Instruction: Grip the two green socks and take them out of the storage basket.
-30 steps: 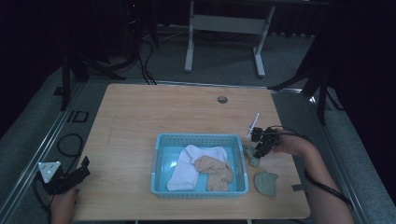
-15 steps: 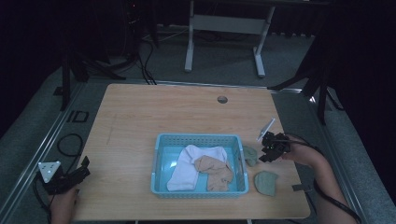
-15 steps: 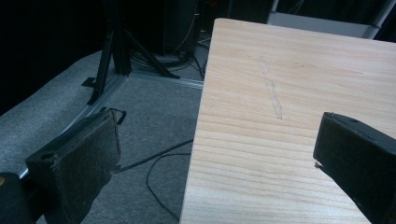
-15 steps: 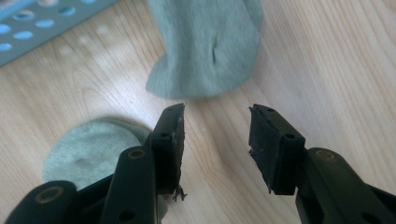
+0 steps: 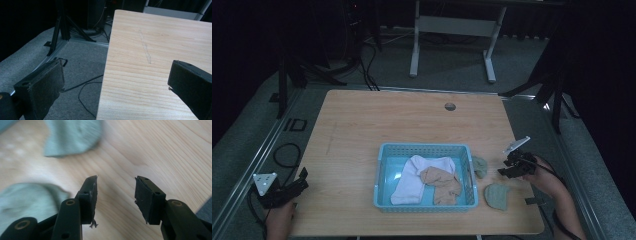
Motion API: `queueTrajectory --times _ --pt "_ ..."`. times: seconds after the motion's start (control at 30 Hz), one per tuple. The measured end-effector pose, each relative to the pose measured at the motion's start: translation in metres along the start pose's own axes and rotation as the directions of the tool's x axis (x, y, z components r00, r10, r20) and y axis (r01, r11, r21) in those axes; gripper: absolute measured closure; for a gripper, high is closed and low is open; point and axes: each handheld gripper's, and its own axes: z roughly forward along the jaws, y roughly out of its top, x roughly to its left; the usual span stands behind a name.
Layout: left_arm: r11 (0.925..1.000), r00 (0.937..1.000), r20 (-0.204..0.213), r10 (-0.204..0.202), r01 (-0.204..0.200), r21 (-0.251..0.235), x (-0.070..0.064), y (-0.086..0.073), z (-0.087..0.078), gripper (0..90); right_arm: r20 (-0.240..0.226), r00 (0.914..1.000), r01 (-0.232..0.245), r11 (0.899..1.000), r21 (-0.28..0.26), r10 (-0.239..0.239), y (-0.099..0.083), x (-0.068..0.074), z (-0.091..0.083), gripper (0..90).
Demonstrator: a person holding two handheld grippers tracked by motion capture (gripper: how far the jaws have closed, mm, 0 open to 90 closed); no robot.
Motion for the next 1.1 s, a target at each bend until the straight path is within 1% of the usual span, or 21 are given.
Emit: queueTrajectory --times 0.07,0.1,0.2,0.23,0.27,0.37,0.4,0.43,0.47,0.5,0.67,0.7,0.73,0.77,0.8,0.83,0.93,0.97,1.03,1.07,1.1 --pt "1.0 1.0 0.0 -0.001 0.001 0.0 0.0 0.0 0.0 0.7 0.041 0.9983 -0.041 0.999 -0.028 0.042 -0.008 -0.003 0.002 51.8" --pt "1.0 1.0 -0.001 -0.002 0.002 -0.002 0.0 0.0 0.0 0.7 0.078 0.9907 -0.105 0.991 -0.082 0.111 -0.017 -0.006 0.003 51.8" --pt "1.0 1.0 0.0 -0.002 0.002 0.001 0.0 0.0 0.0 0.7 0.082 0.9831 -0.154 0.981 -0.115 0.164 -0.025 -0.007 0.004 51.3" --pt "1.0 1.0 0.0 -0.001 0.001 -0.001 0.0 0.0 0.0 0.7 0.102 0.9733 -0.19 0.972 -0.138 0.205 -0.034 -0.006 0.006 50.3" --pt "1.0 1.0 0.0 -0.001 0.001 -0.001 0.0 0.0 0.0 0.7 0.102 0.9733 -0.19 0.972 -0.138 0.205 -0.034 -0.006 0.006 50.3" --pt "1.0 1.0 -0.002 -0.002 0.002 -0.001 0.0 0.0 0.0 0.7 0.15 0.9446 -0.26 0.944 -0.203 0.292 -0.048 -0.004 0.007 48.5" --pt "1.0 1.0 -0.002 -0.002 0.002 -0.001 0.0 0.0 0.0 0.7 0.15 0.9446 -0.26 0.944 -0.203 0.292 -0.048 -0.004 0.007 48.5" --pt "1.0 1.0 -0.001 -0.001 0.001 0.0 0.0 0.0 0.0 0.7 0.169 0.9215 -0.306 0.921 -0.241 0.35 -0.054 -0.005 0.008 44.3" --pt "1.0 1.0 -0.001 -0.001 0.001 0.0 0.0 0.0 0.0 0.7 0.169 0.9215 -0.306 0.921 -0.241 0.35 -0.054 -0.005 0.008 44.3" --pt "1.0 1.0 -0.001 -0.002 0.002 -0.004 0.0 0.0 0.0 0.7 0.185 0.8976 -0.346 0.899 -0.267 0.4 -0.059 -0.006 0.008 37.4" --pt "1.0 1.0 0.0 -0.001 0.001 0.001 0.0 0.0 0.0 0.7 0.224 0.8479 -0.399 0.856 -0.328 0.481 -0.071 -0.004 0.008 17.7" --pt "1.0 1.0 0.0 -0.003 0.003 -0.002 0.0 0.0 0.0 0.7 0.234 0.8279 -0.42 0.839 -0.345 0.51 -0.073 -0.004 0.007 16.3" --pt "1.0 1.0 0.0 -0.003 0.003 -0.002 0.0 0.0 0.0 0.7 0.234 0.8279 -0.42 0.839 -0.345 0.51 -0.073 -0.004 0.007 16.3" --pt "1.0 1.0 -0.001 -0.003 0.003 -0.001 0.0 0.0 0.0 0.7 0.244 0.8097 -0.433 0.824 -0.364 0.533 -0.076 -0.004 0.006 16.2" --pt "1.0 1.0 0.0 -0.003 0.003 -0.001 0.0 0.0 0.0 0.7 0.222 0.7854 -0.469 0.79 -0.396 0.578 -0.081 -0.004 0.005 12.5" --pt "1.0 1.0 0.0 -0.003 0.003 -0.002 0.0 0.0 0.0 0.7 0.212 0.7716 -0.489 0.772 -0.405 0.6 -0.084 -0.004 0.005 11.1" --pt "1.0 1.0 0.002 -0.003 0.003 -0.003 0.0 0.0 0.0 0.7 0.218 0.7598 -0.491 0.76 -0.426 0.613 -0.088 -0.003 0.005 9.6" --pt "1.0 1.0 0.001 -0.004 0.004 -0.004 0.0 0.0 0.0 0.7 0.234 0.736 -0.502 0.744 -0.441 0.635 -0.093 -0.002 0.005 9.6" --pt "1.0 1.0 0.002 -0.003 0.003 -0.002 0.0 0.0 0.0 0.7 0.217 0.7269 -0.507 0.722 -0.471 0.652 -0.098 0.0 0.005 9.6" --pt "1.0 1.0 0.002 -0.003 0.003 -0.002 0.0 0.0 0.0 0.7 0.217 0.7269 -0.507 0.722 -0.471 0.652 -0.098 0.0 0.005 9.6" --pt "1.0 1.0 0.002 -0.004 0.004 -0.002 0.0 0.0 0.0 0.7 0.21 0.7088 -0.51 0.695 -0.506 0.673 -0.104 0.003 0.004 9.6"
